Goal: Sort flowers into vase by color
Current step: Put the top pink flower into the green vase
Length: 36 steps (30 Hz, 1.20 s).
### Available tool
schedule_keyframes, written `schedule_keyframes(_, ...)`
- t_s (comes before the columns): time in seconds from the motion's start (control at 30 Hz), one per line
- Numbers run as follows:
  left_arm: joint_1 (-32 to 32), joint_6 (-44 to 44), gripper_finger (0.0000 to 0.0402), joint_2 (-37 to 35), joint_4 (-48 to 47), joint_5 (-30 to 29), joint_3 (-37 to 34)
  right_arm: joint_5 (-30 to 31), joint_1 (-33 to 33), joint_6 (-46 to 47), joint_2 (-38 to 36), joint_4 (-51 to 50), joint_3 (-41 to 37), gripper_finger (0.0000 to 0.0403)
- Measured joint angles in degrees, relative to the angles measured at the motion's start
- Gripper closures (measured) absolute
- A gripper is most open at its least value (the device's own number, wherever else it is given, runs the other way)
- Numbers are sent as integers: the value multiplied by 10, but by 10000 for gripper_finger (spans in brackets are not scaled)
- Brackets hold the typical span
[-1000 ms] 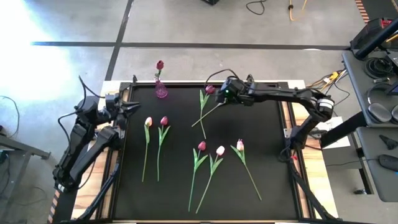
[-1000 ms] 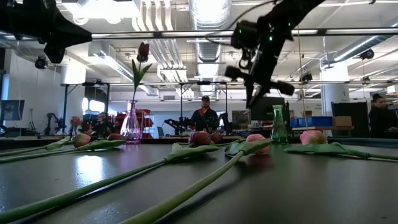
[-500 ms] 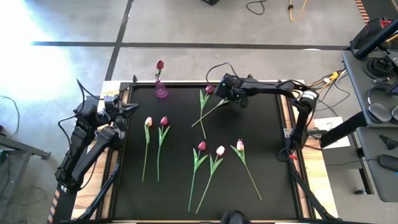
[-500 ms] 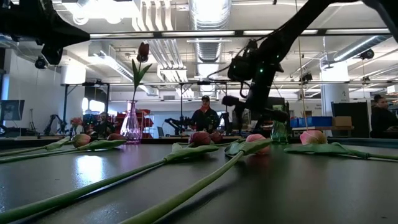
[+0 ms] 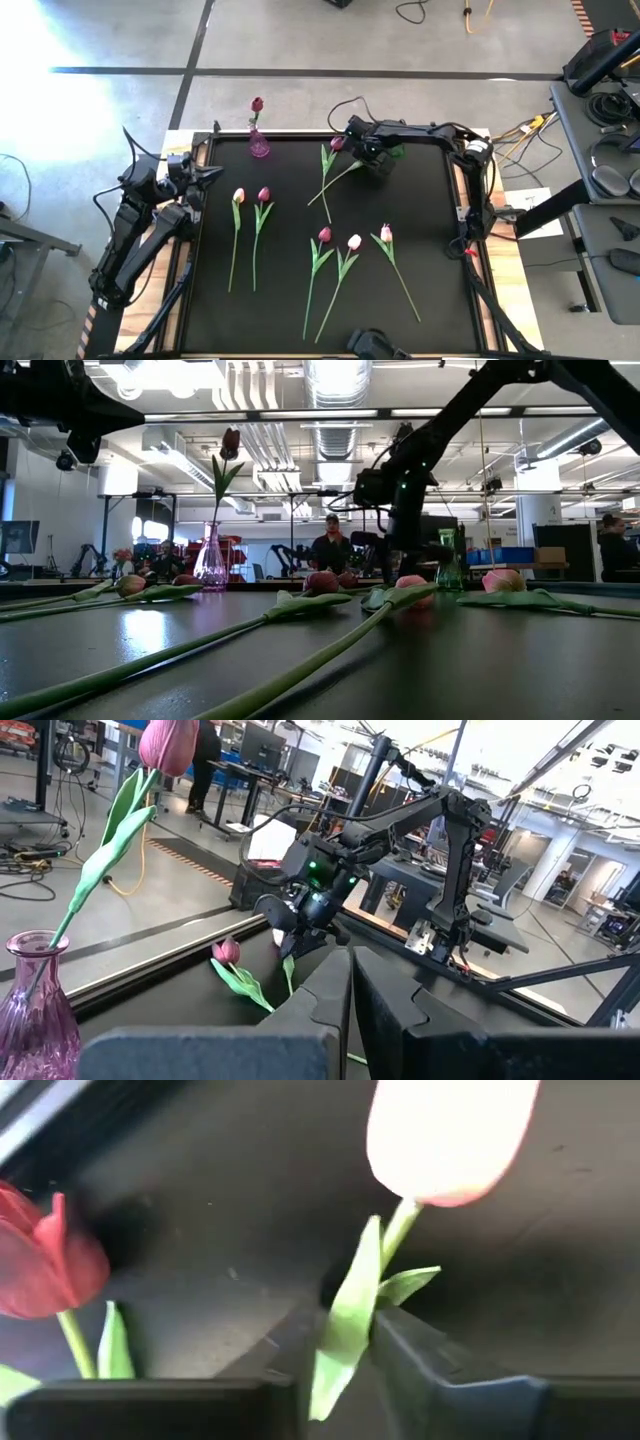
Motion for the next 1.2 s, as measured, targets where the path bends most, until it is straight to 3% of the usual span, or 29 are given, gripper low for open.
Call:
schedule_keyframes(0.1, 0, 0, 400, 0, 0, 0, 0, 12, 0, -33, -7, -5, 3, 379)
schedule_keyframes(0.17, 0, -1, 400, 0, 1, 0, 0, 24, 0, -66, -19, -2, 4, 386)
schedule_keyframes(0.5, 0, -6, 400, 0, 1, 0, 1, 87, 4, -311, -158, 44, 46, 390)
schedule_keyframes(0.73, 0, -23, 400, 0, 2, 1, 1, 227, 1, -520, -324, 52, 58, 390)
schedule_keyframes(0.87, 0, -25, 400, 0, 2, 0, 1, 266, -11, -629, -390, 103, 49, 390)
schedule_keyframes(1.2, 0, -19, 400, 3, 1, -27, 2, 287, -54, -807, -419, 229, 4, 391)
